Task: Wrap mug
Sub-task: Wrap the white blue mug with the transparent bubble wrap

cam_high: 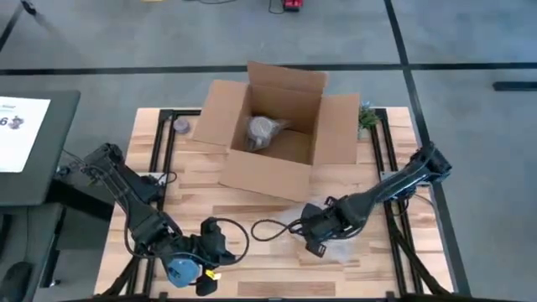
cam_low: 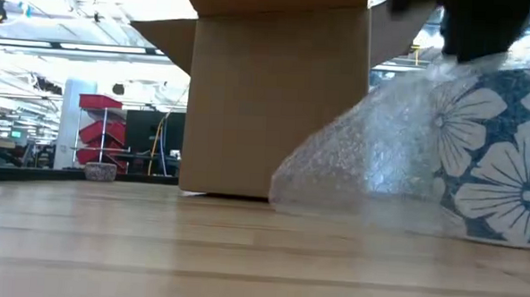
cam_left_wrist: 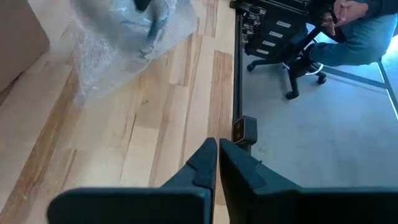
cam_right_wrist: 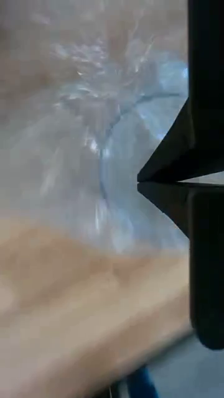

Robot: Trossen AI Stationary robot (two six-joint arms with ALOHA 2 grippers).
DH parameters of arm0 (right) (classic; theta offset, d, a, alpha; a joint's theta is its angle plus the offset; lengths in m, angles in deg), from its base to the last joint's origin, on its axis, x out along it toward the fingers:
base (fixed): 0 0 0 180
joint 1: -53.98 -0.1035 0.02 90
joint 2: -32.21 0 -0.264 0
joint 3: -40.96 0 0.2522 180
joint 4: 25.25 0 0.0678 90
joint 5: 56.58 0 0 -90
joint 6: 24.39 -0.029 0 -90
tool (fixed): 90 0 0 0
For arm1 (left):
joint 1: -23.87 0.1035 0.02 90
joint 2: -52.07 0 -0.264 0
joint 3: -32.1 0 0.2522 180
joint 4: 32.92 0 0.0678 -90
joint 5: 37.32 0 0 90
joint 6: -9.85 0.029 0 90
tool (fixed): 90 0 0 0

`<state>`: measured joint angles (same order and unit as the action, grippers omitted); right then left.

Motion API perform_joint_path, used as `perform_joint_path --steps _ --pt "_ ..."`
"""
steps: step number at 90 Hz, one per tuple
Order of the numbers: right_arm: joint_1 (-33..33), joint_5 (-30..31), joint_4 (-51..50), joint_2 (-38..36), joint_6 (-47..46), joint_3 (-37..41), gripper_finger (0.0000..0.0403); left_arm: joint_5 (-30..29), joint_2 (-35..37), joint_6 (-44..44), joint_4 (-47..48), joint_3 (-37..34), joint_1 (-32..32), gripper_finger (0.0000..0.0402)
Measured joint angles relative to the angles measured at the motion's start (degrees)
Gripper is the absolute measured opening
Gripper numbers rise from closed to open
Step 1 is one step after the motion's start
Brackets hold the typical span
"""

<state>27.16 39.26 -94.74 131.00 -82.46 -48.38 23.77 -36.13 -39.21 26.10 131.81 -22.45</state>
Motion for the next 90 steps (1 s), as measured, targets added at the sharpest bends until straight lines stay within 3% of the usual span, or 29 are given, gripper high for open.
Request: perform_joint_path --steps 29,55,67,82,90 --pt "0.5 -3.0 7.2 6.0 0.4 5.5 0.0 0.0 0.0 0.4 -2.1 0.0 0.0 0.0" --pt "-0.9 -4.6 -4.7 1.9 2.4 -4.3 0.0 0.0 0.0 0.4 -2.7 0.0 0.0 0.0" --pt "-1.1 -5.8 -8.7 -1.3 -2.6 -7.5 0.0 0.0 0.0 0.8 -2.7 0.0 0.0 0.0" --pt "-1.6 3.7 -8.3 -3.4 -8.5 -6.9 0.0 0.0 0.0 0.8 -2.8 0.0 0.1 0.0" --pt "-0.8 4.8 -8.3 -1.9 -9.4 -4.8 0.0 0.0 0.0 0.6 -2.8 0.0 0.1 0.0"
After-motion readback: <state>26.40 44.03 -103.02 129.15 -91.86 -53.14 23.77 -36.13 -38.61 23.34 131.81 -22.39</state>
